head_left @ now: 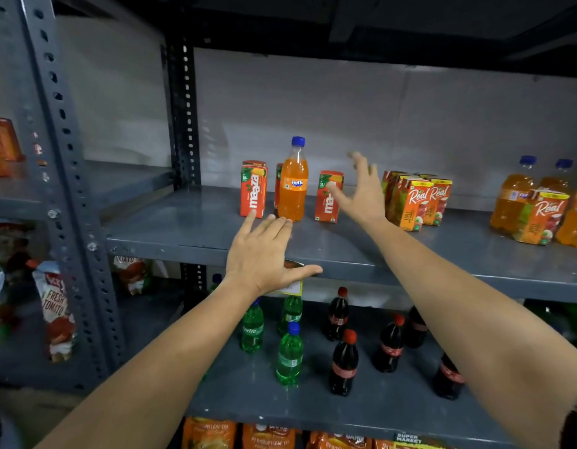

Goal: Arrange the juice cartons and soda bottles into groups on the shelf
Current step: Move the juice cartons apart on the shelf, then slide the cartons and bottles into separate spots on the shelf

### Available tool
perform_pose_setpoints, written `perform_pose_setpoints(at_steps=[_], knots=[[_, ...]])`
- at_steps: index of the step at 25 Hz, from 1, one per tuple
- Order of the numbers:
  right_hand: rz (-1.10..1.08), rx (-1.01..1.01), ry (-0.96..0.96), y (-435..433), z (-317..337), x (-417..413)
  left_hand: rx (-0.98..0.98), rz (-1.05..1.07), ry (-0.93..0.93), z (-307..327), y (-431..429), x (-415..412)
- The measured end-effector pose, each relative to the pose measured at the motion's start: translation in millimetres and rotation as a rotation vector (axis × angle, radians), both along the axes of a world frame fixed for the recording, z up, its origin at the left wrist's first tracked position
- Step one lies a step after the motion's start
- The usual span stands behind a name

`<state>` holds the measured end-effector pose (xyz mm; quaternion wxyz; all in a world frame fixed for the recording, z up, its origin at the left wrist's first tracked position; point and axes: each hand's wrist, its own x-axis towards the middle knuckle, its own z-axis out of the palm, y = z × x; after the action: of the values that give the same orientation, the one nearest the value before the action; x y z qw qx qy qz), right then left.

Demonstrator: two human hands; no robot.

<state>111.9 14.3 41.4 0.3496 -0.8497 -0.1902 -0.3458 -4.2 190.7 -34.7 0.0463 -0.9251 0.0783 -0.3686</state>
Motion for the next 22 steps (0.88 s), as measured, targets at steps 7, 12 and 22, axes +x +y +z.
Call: perform_pose_setpoints(at_steps=[7,12,22], knots=[[-0.117,-0.046,0.167,69,15,-8,-0.008,-0.013,-0.020,-1,0,-1],[-0.095,-0.035,0.281,80,7,4,-0.023,-0.026,-0.027,-2,0,-1],[-0.144,-0.039,0.223,-34,10,-44,-0.043,0.005,-0.032,-2,-15,-1]])
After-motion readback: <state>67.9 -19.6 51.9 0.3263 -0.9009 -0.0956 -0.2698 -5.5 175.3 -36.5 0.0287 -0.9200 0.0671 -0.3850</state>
